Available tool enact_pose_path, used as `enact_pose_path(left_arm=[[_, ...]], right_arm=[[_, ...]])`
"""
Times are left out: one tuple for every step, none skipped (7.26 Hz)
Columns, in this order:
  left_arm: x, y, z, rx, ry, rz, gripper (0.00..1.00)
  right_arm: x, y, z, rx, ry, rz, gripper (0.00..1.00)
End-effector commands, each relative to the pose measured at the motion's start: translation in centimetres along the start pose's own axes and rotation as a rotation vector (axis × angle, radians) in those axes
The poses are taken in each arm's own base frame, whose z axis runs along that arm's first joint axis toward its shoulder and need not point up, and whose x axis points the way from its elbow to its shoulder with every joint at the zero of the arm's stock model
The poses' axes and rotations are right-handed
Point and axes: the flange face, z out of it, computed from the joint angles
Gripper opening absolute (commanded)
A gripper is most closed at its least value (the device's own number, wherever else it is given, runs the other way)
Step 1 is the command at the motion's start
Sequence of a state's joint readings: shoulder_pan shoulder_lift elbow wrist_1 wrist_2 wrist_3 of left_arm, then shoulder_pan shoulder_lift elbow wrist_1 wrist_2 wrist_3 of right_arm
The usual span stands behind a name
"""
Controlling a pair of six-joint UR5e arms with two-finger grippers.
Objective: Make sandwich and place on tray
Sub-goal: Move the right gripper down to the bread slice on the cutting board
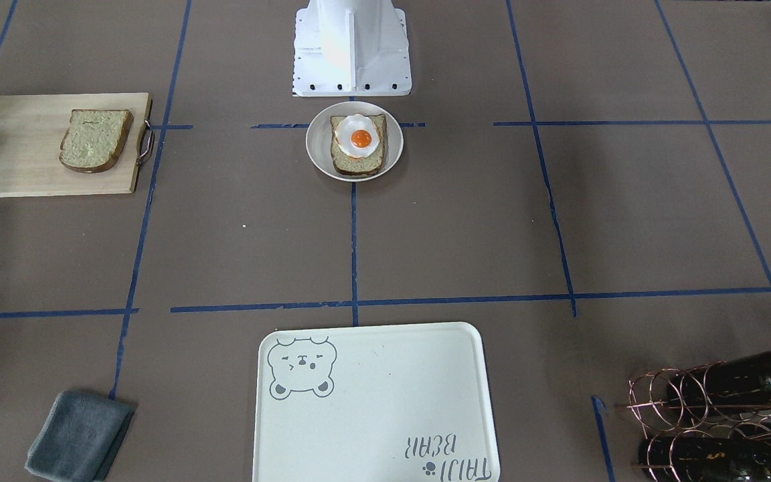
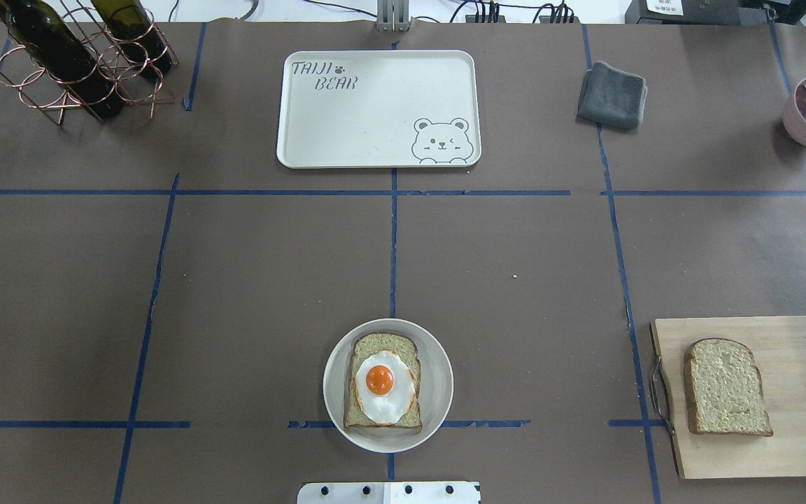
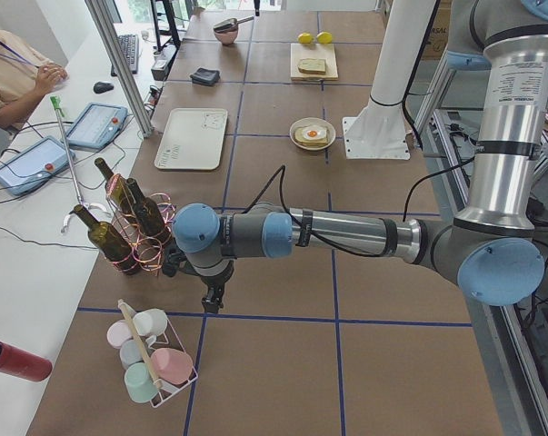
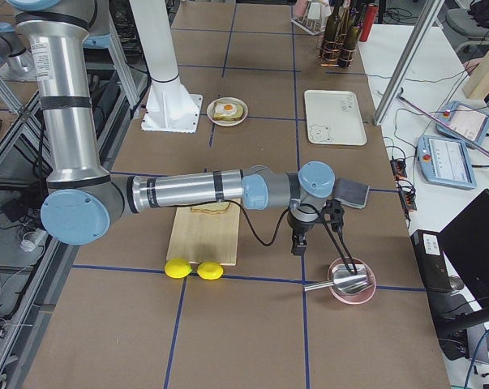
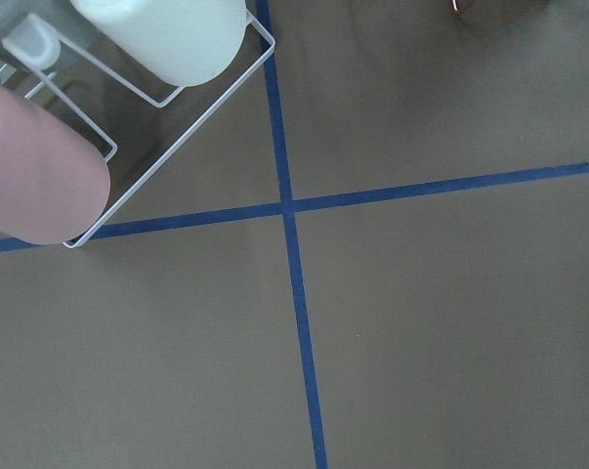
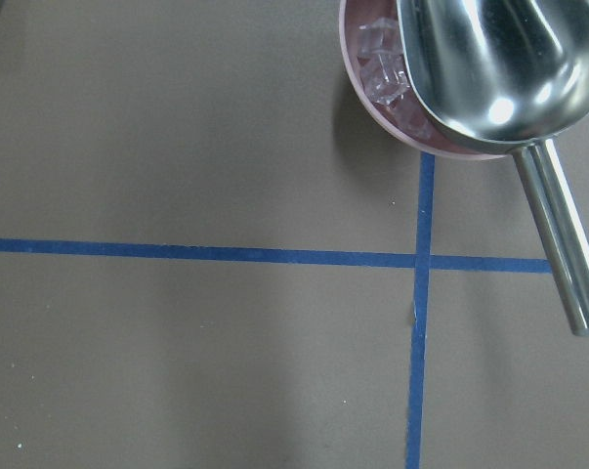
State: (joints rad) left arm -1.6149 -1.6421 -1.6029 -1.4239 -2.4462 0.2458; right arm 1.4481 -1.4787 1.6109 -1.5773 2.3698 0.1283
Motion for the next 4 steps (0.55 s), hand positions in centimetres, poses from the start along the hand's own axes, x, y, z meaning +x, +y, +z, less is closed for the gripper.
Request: enact_pose_path(left_arm=[[-0.5, 0.6, 1.1, 0.015, 0.006, 0.032, 1.00], [-0.4, 1.4, 1.2, 0.035, 0.001, 0.059, 1.00], [1.0, 0.8, 0.6, 0.066, -0.006, 0.111, 1.00], [2.1, 0.2, 1.2, 0.075, -0.007, 0.155, 1.00]], right_arm=[[-2.0, 2.4, 2.9, 0.050, -0.047, -0.141, 1.00], [-5.0, 4.0, 3.5, 0.076, -0.109, -0.112, 1.00], [-7.5, 8.2, 5.8, 0.072, -0.159, -0.068, 1.00], [-7.6, 12.7, 7.4, 0.097, -0.223, -0.065, 1.00]])
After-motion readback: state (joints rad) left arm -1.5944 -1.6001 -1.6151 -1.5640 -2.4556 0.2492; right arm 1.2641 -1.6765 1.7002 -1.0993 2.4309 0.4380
